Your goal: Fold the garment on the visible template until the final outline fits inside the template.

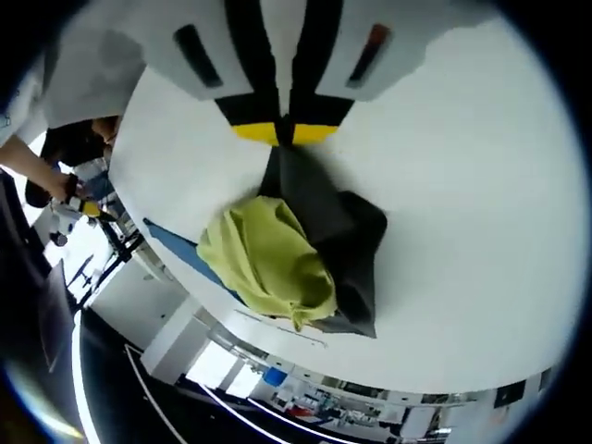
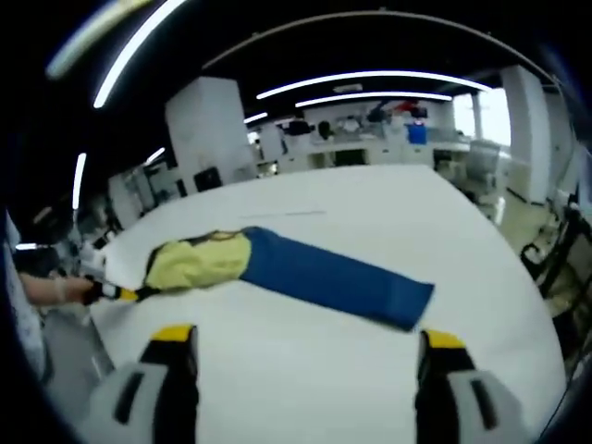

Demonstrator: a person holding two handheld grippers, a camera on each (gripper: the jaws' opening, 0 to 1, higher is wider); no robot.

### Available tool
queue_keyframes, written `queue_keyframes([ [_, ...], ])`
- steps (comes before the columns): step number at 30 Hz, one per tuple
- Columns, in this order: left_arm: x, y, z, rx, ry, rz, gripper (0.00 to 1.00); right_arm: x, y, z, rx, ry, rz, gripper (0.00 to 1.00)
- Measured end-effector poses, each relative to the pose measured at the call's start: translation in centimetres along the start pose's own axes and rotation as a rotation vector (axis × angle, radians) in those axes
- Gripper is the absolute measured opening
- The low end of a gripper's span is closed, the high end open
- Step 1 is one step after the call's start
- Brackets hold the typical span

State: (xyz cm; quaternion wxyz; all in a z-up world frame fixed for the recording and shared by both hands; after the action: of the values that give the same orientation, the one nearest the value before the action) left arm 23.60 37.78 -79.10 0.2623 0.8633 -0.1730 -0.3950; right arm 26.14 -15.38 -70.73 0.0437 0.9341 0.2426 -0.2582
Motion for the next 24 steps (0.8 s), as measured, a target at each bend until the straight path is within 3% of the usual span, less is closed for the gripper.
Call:
queue_keyframes([
  [11,-4.0,-0.8,-2.5,0.031,0.010,0.015,0.00,-0.1,-3.0,-0.9,-0.003,0.028,-0.028,1.00],
  [19,-7.4,-4.0,-4.2,0.087,-0.046,-0.017,0.00,-1.6,-7.0,-1.8,-0.002,0.035,-0.022,1.00],
  [24,-8.8,-5.6,-5.1,0.111,-0.069,-0.022,0.00,-2.1,-8.3,-1.9,0.007,0.037,-0.007,1.00],
])
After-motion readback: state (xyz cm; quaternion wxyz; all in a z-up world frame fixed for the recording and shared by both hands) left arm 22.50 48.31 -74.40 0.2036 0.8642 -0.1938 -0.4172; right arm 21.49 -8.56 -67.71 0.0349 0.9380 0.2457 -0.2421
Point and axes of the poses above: the point that each gripper's makers call its tool centre point, and the gripper's own axes: x roughly forward along the fingers, y roughly to its right, z roughly out of its underside, the point moved 8 cm from there along -x, roughly backward along the fingers, and after that the axes turned 10 degrees about -x, right-handed, at the moved point
